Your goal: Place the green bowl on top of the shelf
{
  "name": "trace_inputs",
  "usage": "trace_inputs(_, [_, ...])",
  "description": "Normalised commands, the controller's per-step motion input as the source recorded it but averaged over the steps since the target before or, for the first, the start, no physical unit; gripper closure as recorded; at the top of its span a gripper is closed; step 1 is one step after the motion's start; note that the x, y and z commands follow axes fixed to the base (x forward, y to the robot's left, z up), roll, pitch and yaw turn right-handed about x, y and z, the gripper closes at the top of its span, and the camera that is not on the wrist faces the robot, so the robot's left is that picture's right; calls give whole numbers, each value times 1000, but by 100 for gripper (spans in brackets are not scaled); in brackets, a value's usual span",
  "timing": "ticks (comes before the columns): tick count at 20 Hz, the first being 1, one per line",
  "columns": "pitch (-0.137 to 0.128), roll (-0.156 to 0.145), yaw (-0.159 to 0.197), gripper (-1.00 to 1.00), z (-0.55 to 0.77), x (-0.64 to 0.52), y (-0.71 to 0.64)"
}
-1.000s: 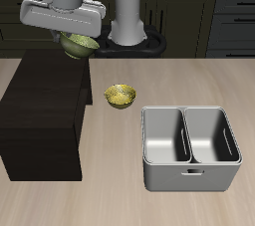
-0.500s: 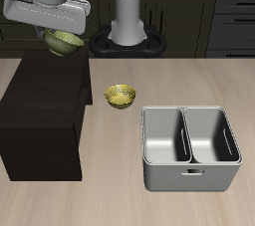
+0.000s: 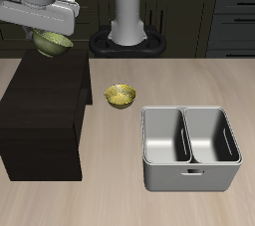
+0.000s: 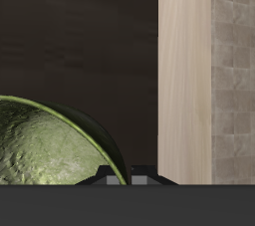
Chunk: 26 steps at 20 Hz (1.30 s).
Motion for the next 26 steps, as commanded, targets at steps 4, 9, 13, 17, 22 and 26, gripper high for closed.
trace_inputs(4, [-4,-16,4,100,-23,46,-159])
trace_inputs(9, [10,33,14,100,-176,49,77])
trace_inputs(13, [15,-7,38,100,-244,61,87])
trace_inputs(17, [44,40,46,100,-346,87,265])
trace_inputs(22, [35,-75,31,-100,-182,65,32])
trace_inputs(26, [7,-13,4,-100,-70,21,-28])
